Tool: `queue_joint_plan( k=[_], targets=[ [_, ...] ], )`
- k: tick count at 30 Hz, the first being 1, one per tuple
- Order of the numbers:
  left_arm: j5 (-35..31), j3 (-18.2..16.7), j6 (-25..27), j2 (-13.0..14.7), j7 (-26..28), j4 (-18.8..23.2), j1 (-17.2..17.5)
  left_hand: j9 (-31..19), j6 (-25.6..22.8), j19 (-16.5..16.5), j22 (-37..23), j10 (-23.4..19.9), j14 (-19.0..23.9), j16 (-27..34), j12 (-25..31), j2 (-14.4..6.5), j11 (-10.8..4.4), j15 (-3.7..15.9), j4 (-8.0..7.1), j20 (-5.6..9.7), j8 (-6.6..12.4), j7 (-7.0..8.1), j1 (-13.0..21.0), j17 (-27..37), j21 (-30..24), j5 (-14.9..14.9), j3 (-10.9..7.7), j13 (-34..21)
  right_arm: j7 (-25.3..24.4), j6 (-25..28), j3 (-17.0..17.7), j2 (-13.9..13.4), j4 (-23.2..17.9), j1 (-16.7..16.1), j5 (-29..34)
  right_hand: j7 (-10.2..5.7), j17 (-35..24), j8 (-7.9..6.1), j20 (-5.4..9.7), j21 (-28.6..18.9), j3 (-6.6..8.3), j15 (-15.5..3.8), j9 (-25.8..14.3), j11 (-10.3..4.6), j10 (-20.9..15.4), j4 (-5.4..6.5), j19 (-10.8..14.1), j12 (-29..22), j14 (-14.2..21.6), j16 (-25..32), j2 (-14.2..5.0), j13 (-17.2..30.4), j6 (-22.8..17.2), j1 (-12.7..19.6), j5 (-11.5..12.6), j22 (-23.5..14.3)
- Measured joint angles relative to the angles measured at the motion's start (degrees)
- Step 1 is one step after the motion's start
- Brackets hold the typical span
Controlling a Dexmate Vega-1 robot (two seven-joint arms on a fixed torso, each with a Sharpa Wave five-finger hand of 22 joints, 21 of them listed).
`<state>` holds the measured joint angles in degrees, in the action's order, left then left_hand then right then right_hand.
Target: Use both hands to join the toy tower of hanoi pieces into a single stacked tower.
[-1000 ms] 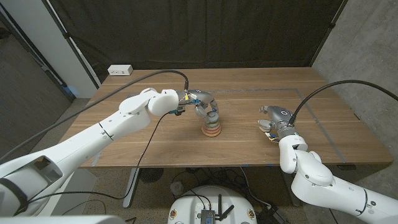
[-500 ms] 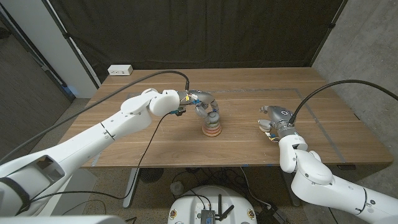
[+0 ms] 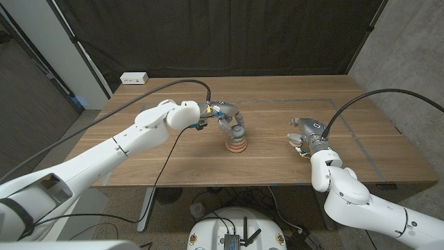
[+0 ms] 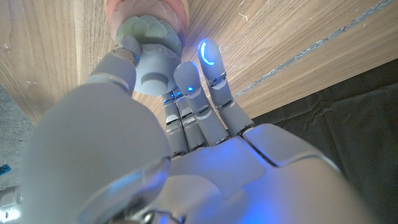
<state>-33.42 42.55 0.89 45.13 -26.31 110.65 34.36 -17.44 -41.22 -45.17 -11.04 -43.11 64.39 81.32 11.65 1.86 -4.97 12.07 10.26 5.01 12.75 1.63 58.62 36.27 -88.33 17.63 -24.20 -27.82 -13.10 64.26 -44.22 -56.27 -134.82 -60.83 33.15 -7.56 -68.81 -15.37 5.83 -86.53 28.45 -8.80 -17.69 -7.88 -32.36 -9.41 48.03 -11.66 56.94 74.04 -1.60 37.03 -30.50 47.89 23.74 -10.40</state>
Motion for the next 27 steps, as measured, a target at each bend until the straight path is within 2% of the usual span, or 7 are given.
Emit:
queue_joint_plan(
  k=[27],
  targets=[
    [1.0,-0.8,0.2,0.9,0.5,0.2,0.8,0.0,-0.5,0.0,0.0,-0.1,0.1,-0.4,0.1,0.2,-0.09,0.13,-0.16,0.00,-0.23,0.06,0.2,0.1,0.0,0.0,0.16,0.0,0.2,0.2,-1.3,0.4,0.8,1.6,-0.6,0.00,0.2,0.00,0.00,0.0,0.00,0.00,-0.3,0.00,0.0,0.00,0.0,0.2,0.0,0.0,0.00,0.0,0.0,0.0,0.2,-0.1]
  ],
)
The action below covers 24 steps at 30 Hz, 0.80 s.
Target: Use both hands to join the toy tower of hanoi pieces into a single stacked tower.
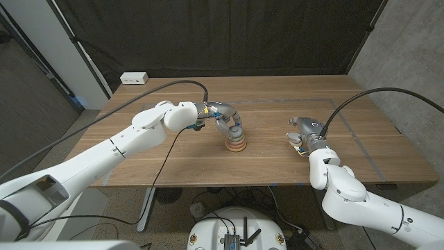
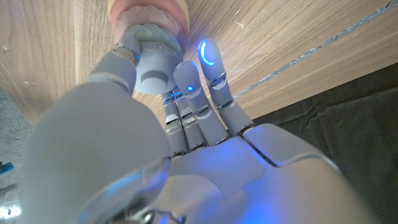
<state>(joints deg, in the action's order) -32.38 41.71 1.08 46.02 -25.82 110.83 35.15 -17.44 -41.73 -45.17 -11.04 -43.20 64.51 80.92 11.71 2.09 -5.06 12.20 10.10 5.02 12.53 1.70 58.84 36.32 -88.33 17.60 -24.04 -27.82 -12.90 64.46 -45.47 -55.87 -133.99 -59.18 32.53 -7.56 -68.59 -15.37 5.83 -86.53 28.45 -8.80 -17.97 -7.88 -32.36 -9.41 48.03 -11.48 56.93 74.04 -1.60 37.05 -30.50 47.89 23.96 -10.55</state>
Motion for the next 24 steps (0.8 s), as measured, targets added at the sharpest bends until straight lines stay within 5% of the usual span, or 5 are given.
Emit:
queue_joint_plan(
  k=[7,24],
  targets=[
    [-0.1,0.2,0.2,-0.1,-0.4,0.0,-0.2,0.0,0.4,0.0,0.0,0.0,0.1,0.0,-0.4,0.0,-0.03,0.09,0.00,0.00,0.00,-0.06,0.0,0.1,0.0,-0.1,0.00,0.0,0.0,0.0,0.1,-0.2,0.0,0.0,-0.2,0.00,-0.1,0.00,0.00,0.0,0.00,0.00,0.0,0.00,0.0,0.00,0.0,0.0,0.0,0.0,0.00,0.0,0.0,0.0,0.0,0.0],
    [-0.4,1.0,-0.3,-0.5,-1.2,-0.7,-1.1,-0.7,6.6,0.7,0.1,3.8,-0.7,-2.0,-1.4,0.0,-3.79,-0.27,-1.10,-0.04,-1.43,-0.05,-1.1,-1.8,0.0,-0.2,1.17,-2.0,0.0,0.2,-0.1,-0.7,-0.3,0.2,-0.3,0.00,-0.1,0.00,0.00,0.0,0.00,0.00,0.0,0.00,0.0,0.00,0.0,0.0,0.0,0.0,0.00,0.0,0.0,0.0,0.2,0.0]
  ],
)
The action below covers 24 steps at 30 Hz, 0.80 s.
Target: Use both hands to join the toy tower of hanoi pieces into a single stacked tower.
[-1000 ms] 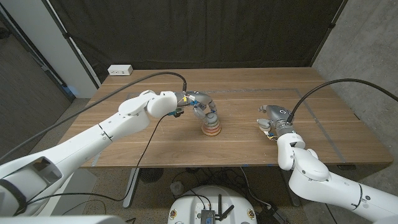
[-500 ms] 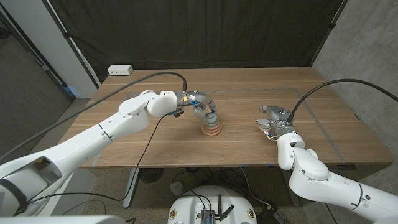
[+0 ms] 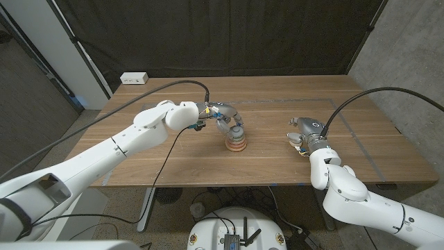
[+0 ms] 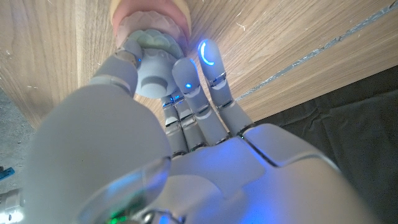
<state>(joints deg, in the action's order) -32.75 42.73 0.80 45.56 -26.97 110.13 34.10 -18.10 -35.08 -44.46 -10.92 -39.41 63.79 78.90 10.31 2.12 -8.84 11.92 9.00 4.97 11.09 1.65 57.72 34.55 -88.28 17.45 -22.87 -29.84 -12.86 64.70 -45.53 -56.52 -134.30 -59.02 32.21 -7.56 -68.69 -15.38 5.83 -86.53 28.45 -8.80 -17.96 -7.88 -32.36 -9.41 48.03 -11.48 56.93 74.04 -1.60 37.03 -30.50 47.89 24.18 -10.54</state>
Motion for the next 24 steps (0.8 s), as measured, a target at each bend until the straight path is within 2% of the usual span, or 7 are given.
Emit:
queue_joint_plan(
  k=[3,6,14,24],
  targets=[
    [-0.1,0.2,-0.2,-0.1,-0.2,-0.2,-0.2,0.0,1.9,0.1,0.0,1.2,-0.4,-0.5,0.0,0.3,-0.73,-0.35,0.05,-0.15,-0.29,0.12,-0.9,-0.7,0.4,0.0,0.73,-0.4,0.0,0.1,0.0,0.0,0.0,0.0,-0.1,0.00,0.0,0.00,0.00,0.0,0.00,0.00,0.0,0.00,0.0,0.00,0.0,0.0,0.0,0.0,0.00,0.0,0.0,0.0,0.0,0.0],
    [-0.2,0.3,-0.5,-0.2,-0.4,-0.3,-0.4,0.3,3.2,0.7,0.0,3.1,-0.8,-0.7,0.0,0.3,-0.45,-0.38,0.01,-0.25,-0.48,-0.14,-2.0,-1.3,0.4,0.0,1.08,-0.4,0.0,0.1,0.1,0.0,0.0,-0.1,-0.3,0.00,0.0,0.00,0.00,0.0,0.00,0.00,0.0,0.00,0.0,0.00,0.0,0.0,0.0,0.0,0.00,0.0,0.0,0.0,0.0,0.0],
    [-0.7,0.6,-1.0,-0.4,-0.9,-0.6,-0.9,0.7,7.7,2.0,0.0,8.1,-2.1,-1.8,-0.2,1.4,0.59,-0.86,-0.30,-0.56,-0.72,-0.78,-3.2,-3.3,1.1,0.1,2.17,0.4,-0.5,-0.1,0.4,0.0,0.0,-0.4,-0.8,0.00,-0.1,0.00,0.00,0.0,0.00,0.00,0.0,0.00,0.0,0.00,0.0,0.0,0.0,0.0,0.00,0.0,0.0,0.0,0.0,0.0],
    [-0.8,0.7,-1.3,-0.5,-1.1,-0.6,-1.0,1.8,13.0,4.6,0.0,14.6,-4.5,-2.7,-0.2,2.3,2.71,-2.29,-0.62,-1.17,-0.93,-1.56,-4.5,-4.6,2.2,0.1,3.44,1.2,-1.1,-0.4,0.7,0.0,0.0,-0.7,-1.3,0.00,0.0,0.00,0.00,0.0,0.00,0.00,0.0,0.00,0.0,0.00,0.0,0.0,0.0,0.0,0.00,-0.1,0.0,0.0,0.0,0.0]
  ],
)
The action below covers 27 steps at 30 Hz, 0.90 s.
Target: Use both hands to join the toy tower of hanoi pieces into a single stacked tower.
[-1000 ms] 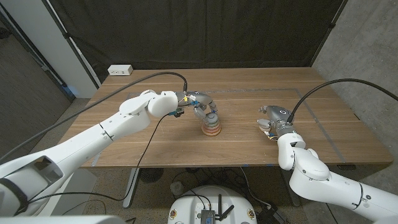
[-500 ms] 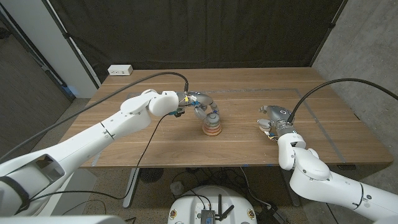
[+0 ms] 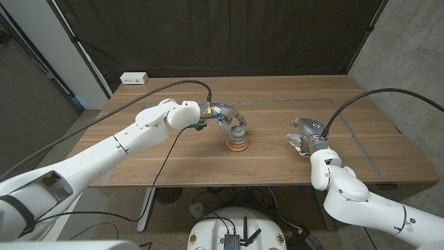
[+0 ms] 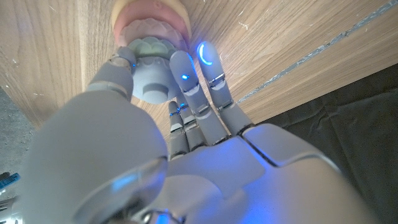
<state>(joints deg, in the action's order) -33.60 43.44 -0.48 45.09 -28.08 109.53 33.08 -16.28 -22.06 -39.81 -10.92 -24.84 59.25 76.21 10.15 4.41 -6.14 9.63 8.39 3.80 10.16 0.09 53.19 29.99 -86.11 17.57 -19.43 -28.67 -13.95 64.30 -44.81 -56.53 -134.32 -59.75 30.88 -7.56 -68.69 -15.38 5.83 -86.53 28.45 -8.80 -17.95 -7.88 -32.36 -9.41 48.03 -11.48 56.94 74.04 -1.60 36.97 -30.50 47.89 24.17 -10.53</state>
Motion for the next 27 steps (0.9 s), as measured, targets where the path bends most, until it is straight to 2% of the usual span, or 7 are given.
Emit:
queue_joint_plan(
  k=[9,24,27],
  targets=[
    [0.1,-0.4,0.0,0.1,0.4,0.3,0.3,0.3,0.8,0.0,0.0,1.3,-0.5,0.0,0.0,0.1,-0.11,-0.12,0.00,0.00,0.00,-0.21,-0.6,-0.3,0.0,0.0,0.48,0.3,-0.2,-0.1,0.0,0.0,0.0,0.0,-0.2,0.00,0.2,0.00,0.00,0.0,0.00,0.00,0.0,0.00,0.0,0.00,0.0,0.0,0.0,0.0,-0.30,0.1,0.0,-0.3,0.2,0.0],
    [0.7,-2.0,0.6,1.1,2.1,1.4,1.7,0.9,0.6,0.0,0.0,0.9,-0.5,0.0,0.7,-0.2,-0.17,-0.11,0.23,0.00,0.69,-0.42,-1.3,-0.1,0.0,0.0,0.71,0.5,-0.3,0.0,-0.5,0.1,0.0,0.4,-0.2,0.00,0.1,0.00,0.00,0.0,0.00,0.00,0.0,-0.01,0.0,0.00,0.0,0.0,0.0,0.0,-0.30,0.1,0.0,-0.3,0.2,0.0],
    [0.8,-2.4,0.9,1.4,2.4,1.6,2.0,0.9,0.6,0.0,0.0,0.9,-0.5,0.0,0.7,-0.2,-0.17,-0.11,0.23,0.00,0.69,-0.42,-1.3,-0.1,0.0,0.0,0.71,0.5,-0.3,0.1,-0.6,0.1,0.0,0.5,-0.2,0.00,0.1,0.00,0.00,0.0,0.00,0.00,0.0,-0.41,-0.4,0.00,0.0,0.0,0.0,0.0,-0.30,0.1,0.0,-0.3,0.2,0.0]
  ],
)
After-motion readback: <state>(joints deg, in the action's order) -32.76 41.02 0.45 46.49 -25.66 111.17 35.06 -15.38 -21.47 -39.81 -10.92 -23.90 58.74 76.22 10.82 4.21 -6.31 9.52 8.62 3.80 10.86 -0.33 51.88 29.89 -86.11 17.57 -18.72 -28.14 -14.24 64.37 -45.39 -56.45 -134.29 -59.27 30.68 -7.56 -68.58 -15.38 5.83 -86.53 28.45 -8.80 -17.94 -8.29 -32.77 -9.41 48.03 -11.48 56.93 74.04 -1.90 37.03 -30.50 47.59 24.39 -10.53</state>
